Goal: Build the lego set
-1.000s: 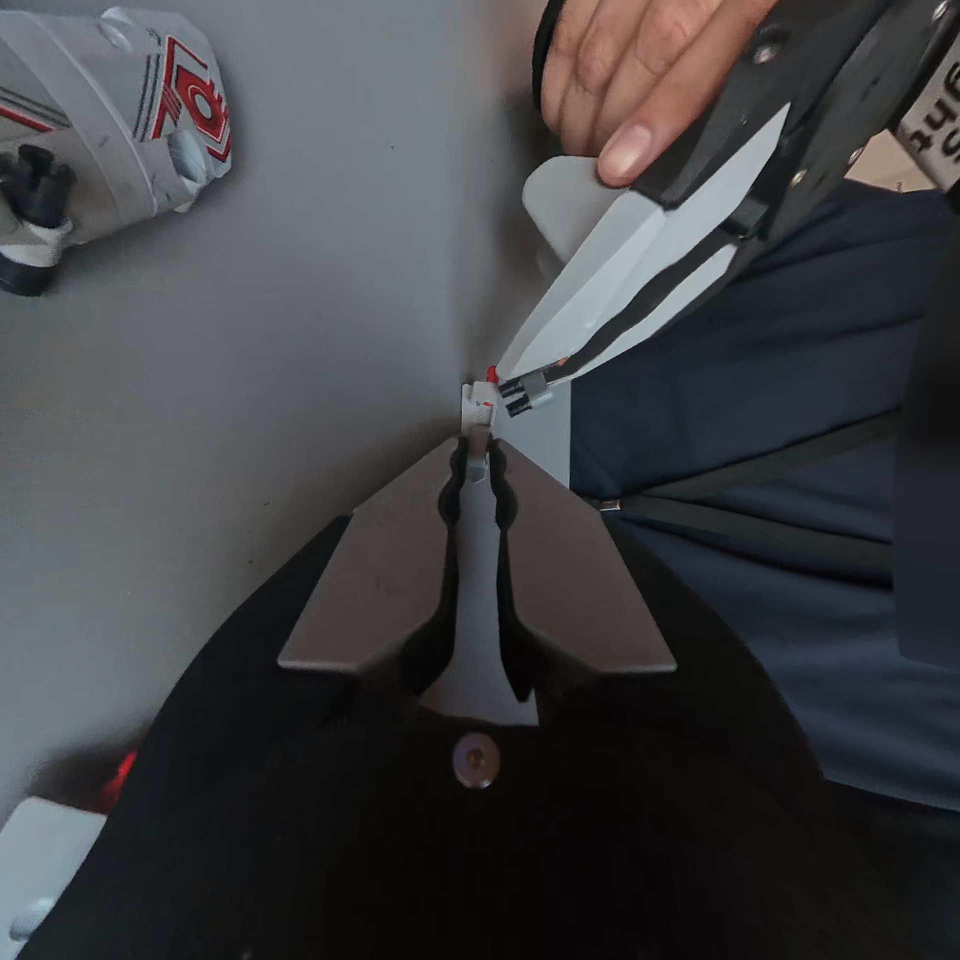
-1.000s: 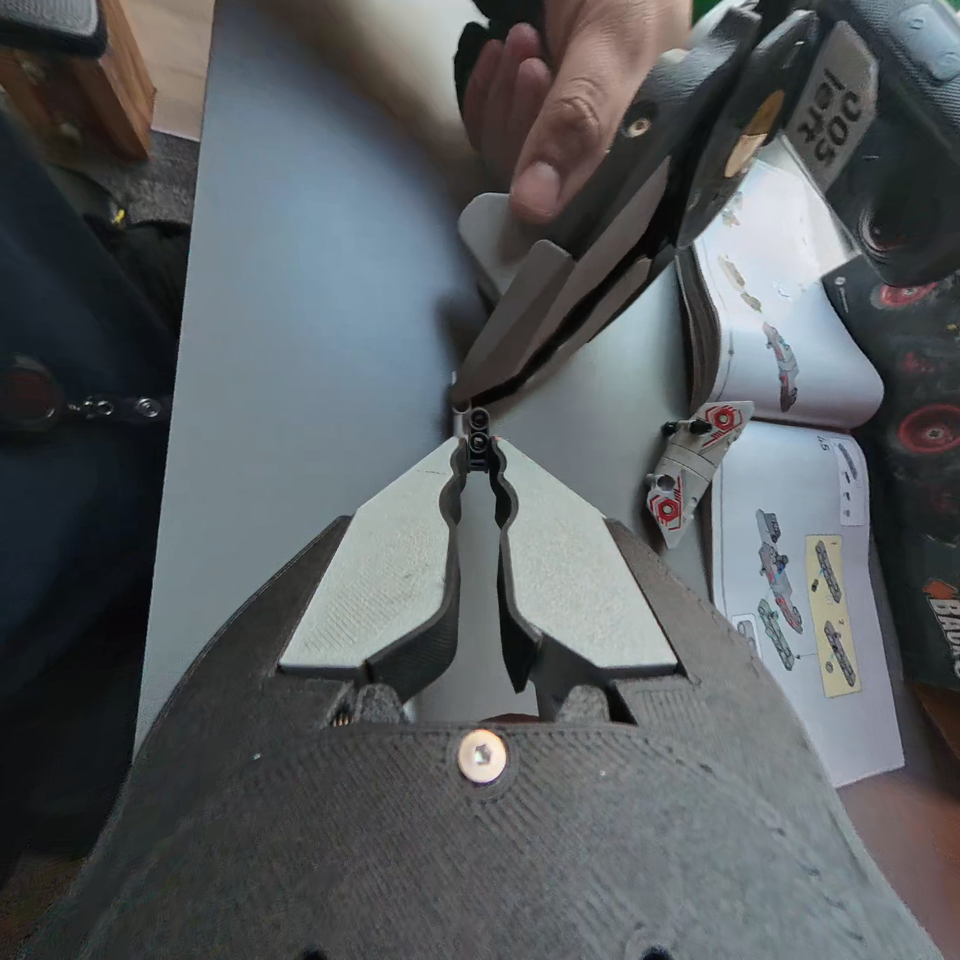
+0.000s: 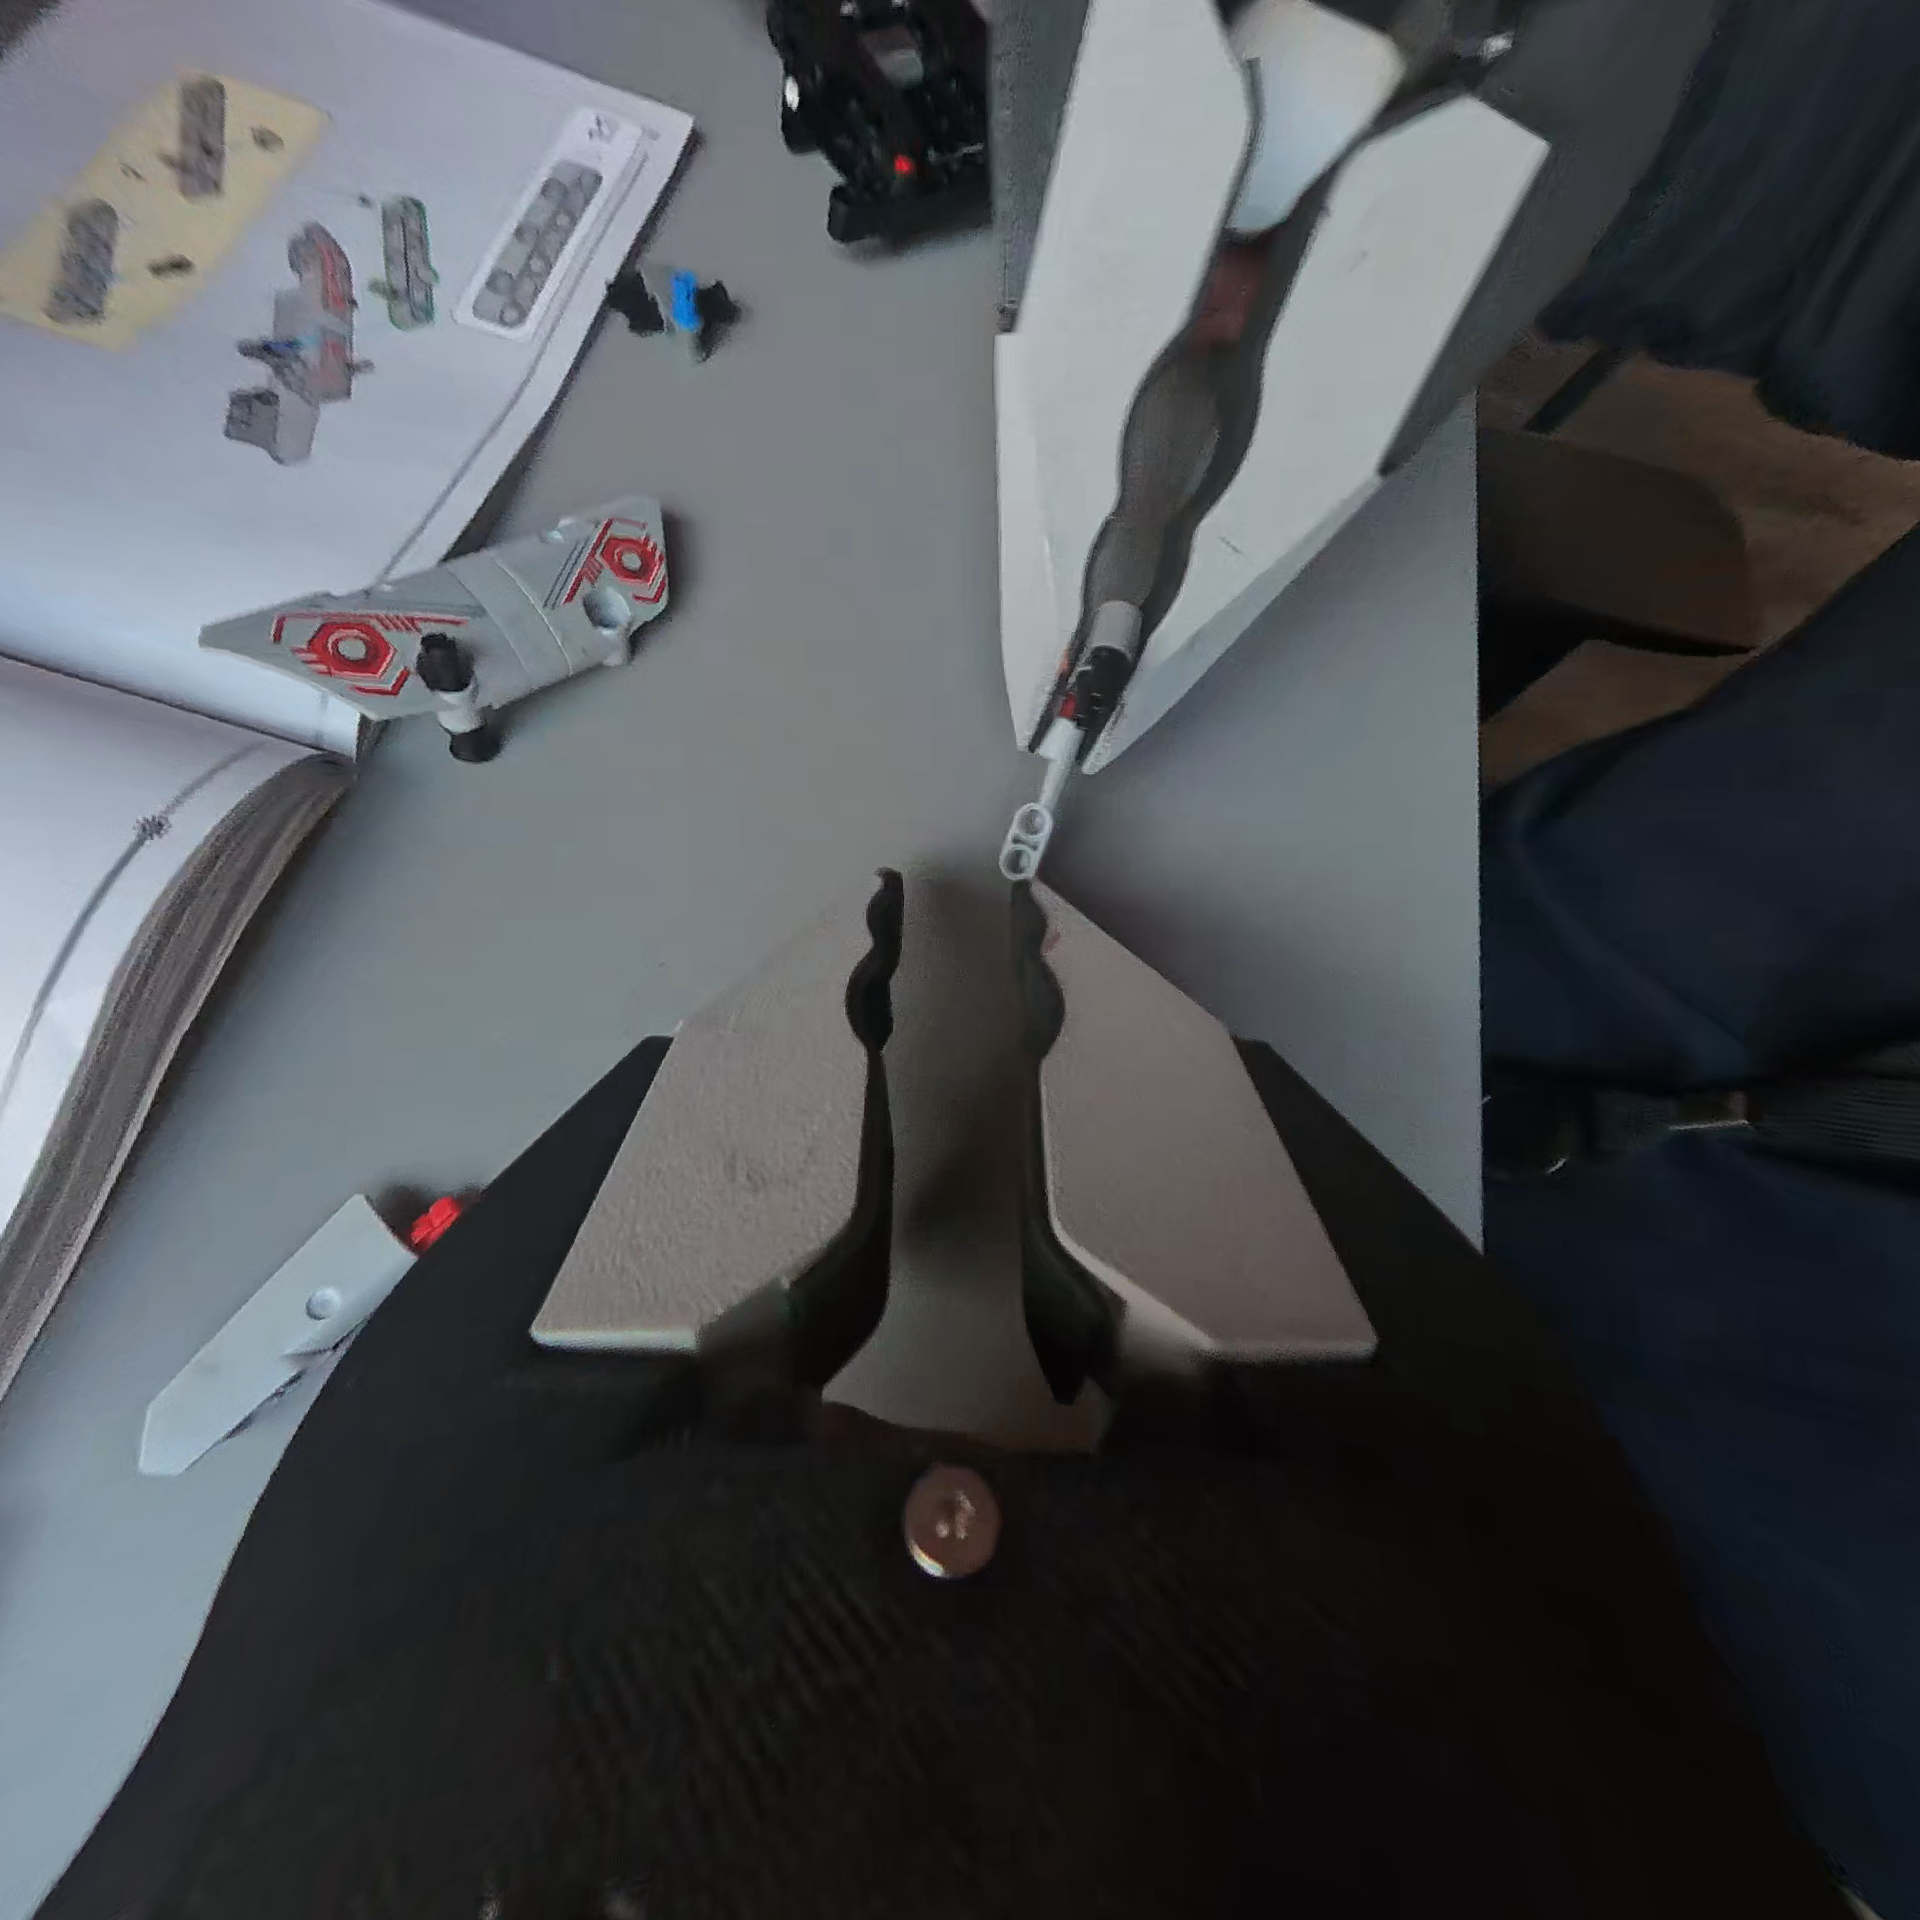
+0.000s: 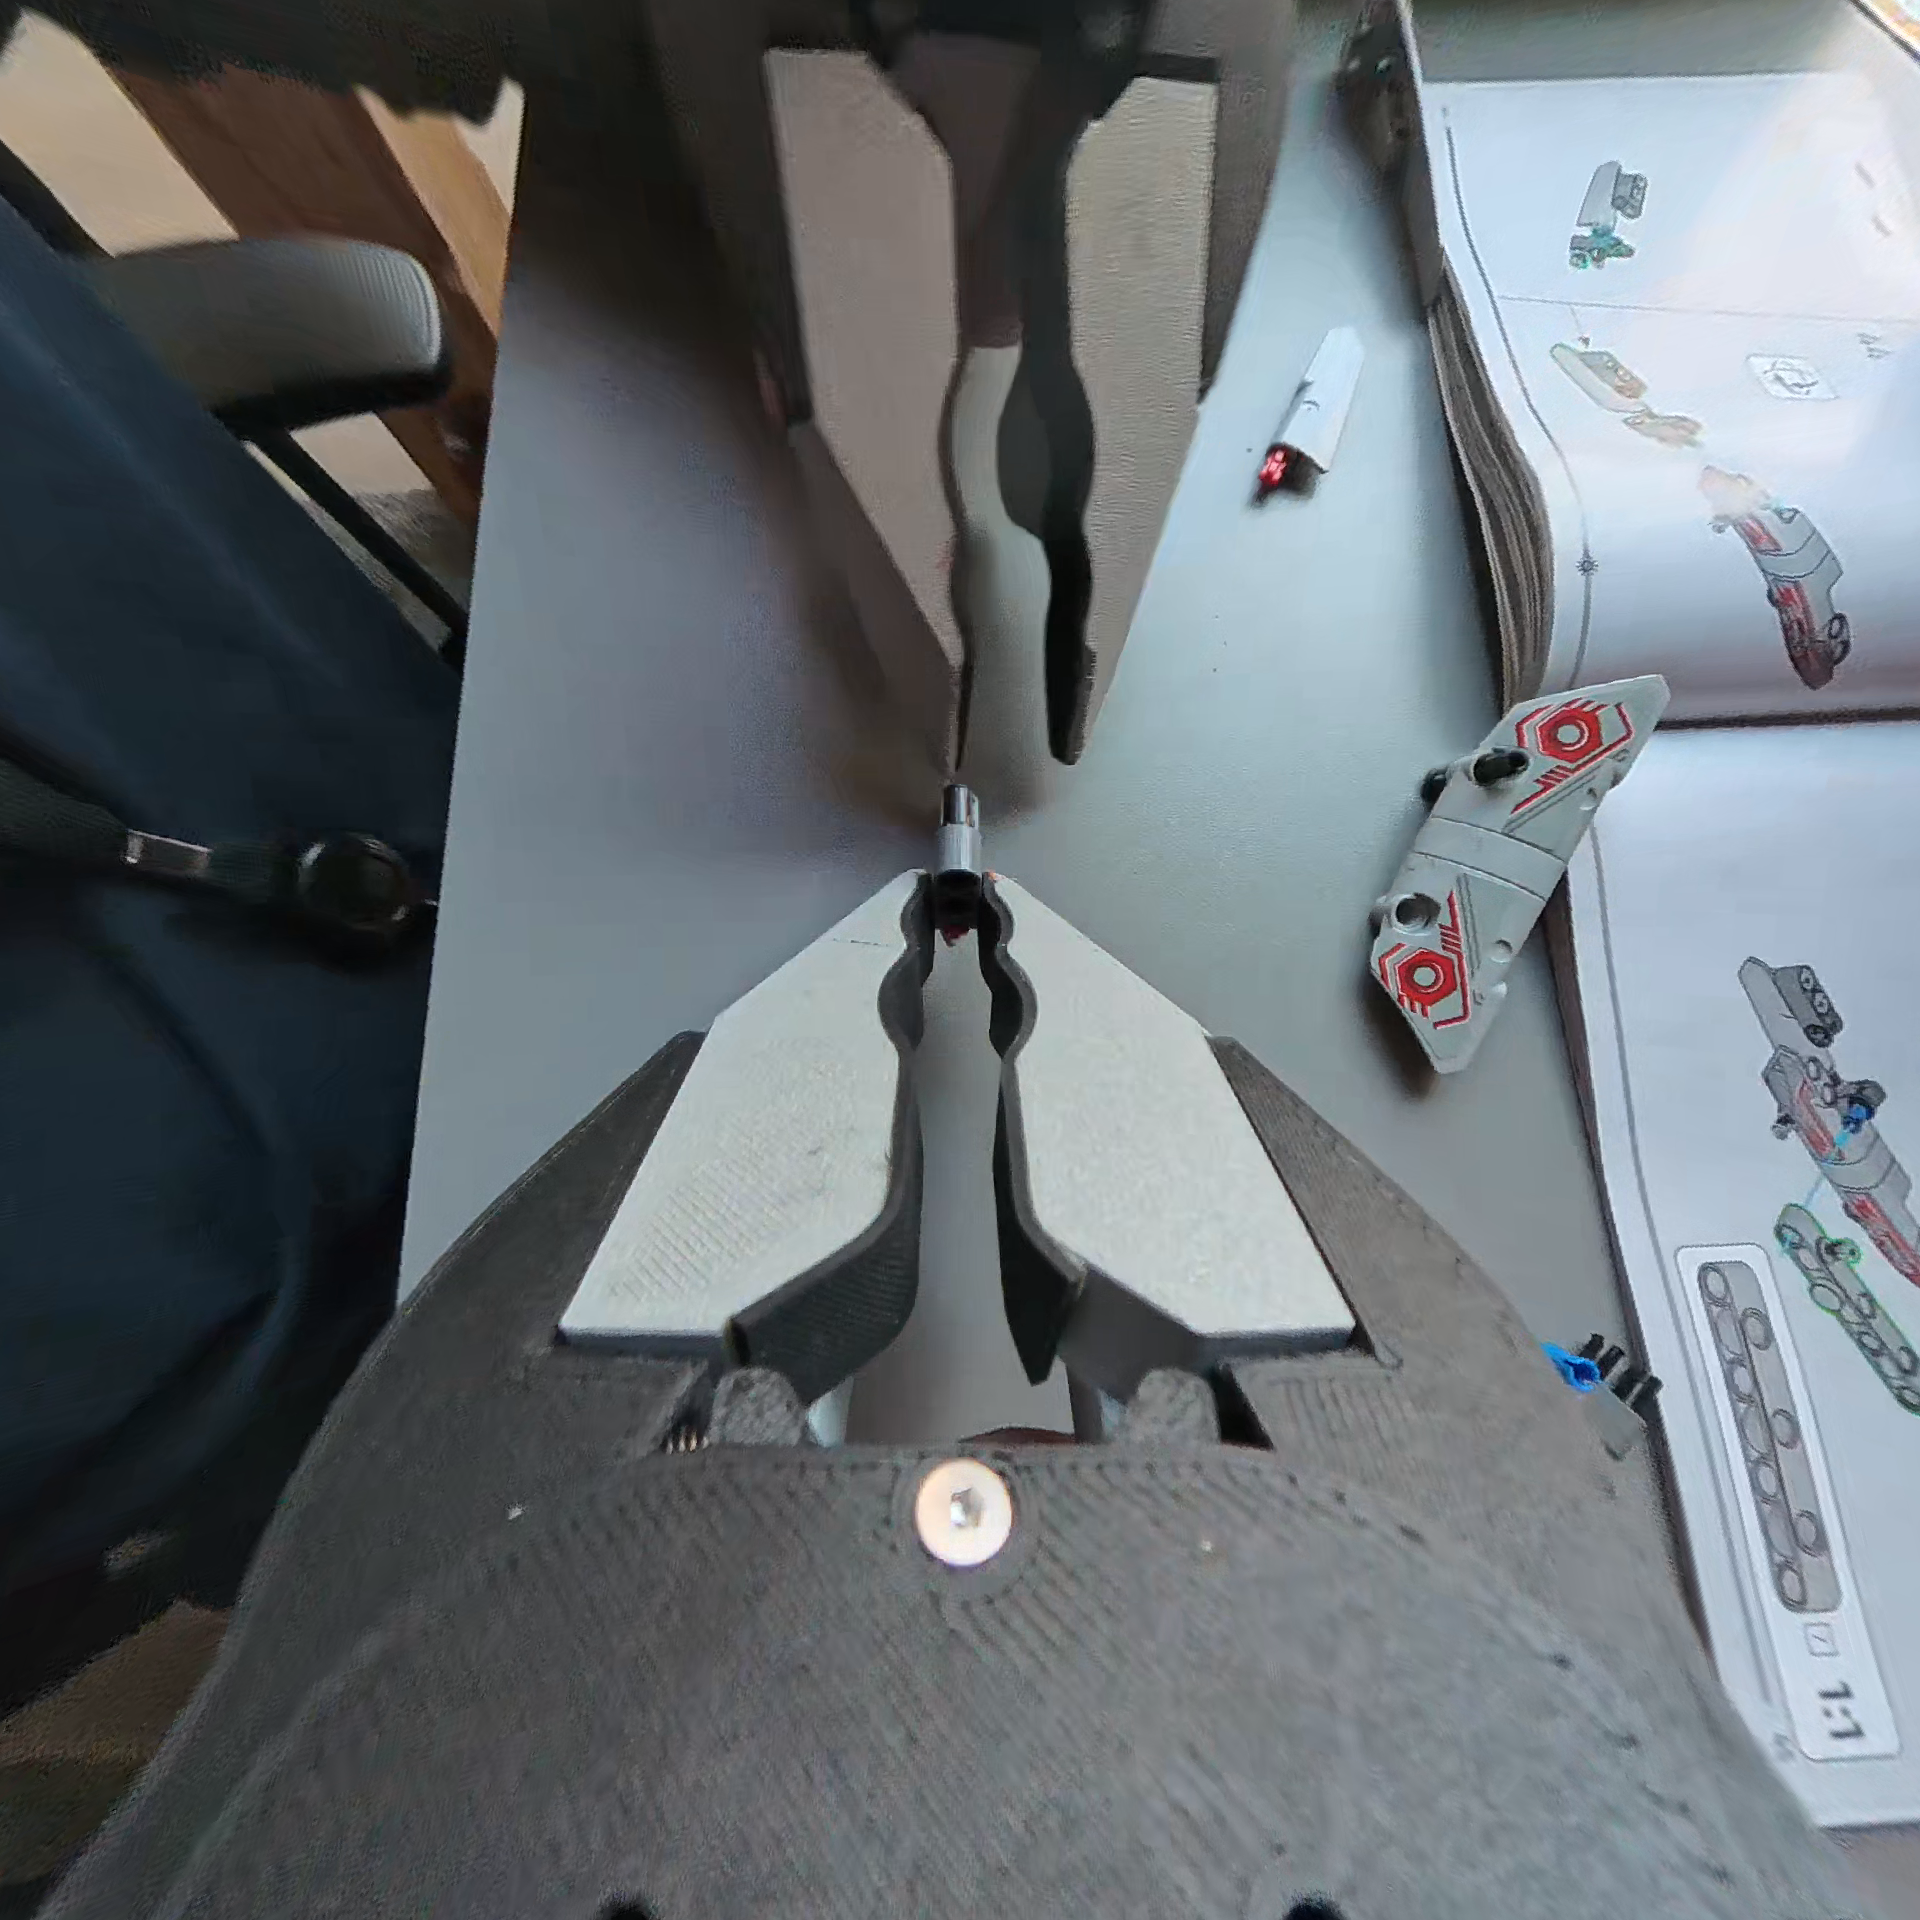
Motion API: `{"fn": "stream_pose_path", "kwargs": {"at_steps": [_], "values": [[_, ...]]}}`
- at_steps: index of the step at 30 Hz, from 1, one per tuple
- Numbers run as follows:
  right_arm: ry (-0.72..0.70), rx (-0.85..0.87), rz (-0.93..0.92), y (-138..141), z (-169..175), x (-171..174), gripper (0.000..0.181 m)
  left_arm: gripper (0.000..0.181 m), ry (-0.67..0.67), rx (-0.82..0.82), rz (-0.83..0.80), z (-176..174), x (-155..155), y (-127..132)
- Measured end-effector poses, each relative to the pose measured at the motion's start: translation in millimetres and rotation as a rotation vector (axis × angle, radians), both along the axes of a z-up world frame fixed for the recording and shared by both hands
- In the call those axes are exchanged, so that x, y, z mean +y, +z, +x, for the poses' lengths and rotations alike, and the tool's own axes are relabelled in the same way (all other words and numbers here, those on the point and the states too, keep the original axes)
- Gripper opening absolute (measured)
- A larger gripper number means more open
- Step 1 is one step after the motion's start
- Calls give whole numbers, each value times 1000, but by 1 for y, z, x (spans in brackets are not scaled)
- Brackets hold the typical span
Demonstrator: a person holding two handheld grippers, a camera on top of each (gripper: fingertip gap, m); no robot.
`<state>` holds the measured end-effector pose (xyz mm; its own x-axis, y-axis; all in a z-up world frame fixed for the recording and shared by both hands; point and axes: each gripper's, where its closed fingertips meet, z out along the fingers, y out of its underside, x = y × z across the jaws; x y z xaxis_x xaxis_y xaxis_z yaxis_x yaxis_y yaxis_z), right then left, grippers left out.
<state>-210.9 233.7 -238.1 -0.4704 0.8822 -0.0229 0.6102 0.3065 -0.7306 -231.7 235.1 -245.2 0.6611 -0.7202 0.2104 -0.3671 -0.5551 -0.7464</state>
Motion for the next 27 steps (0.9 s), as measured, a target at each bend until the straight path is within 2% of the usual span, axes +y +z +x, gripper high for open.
{"fn": "stream_pose_path", "kwargs": {"at_steps": [4, 11, 18, 27], "values": [[-16, 41, -119, 9, 2, 3, 5, 21, 15, -1, 29, 3, -2, 3], [-35, 126, -223, 32, 1, 7, 5, 14, 19, -212, 9, 12, 0, 25], [-45, 256, -389, 69, 0, 11, 5, 5, 21, -418, 97, 17, 0, 57], [-62, 286, -433, 73, -1, 13, 5, 0, 62, -506, 169, 18, 5, 74]]}}
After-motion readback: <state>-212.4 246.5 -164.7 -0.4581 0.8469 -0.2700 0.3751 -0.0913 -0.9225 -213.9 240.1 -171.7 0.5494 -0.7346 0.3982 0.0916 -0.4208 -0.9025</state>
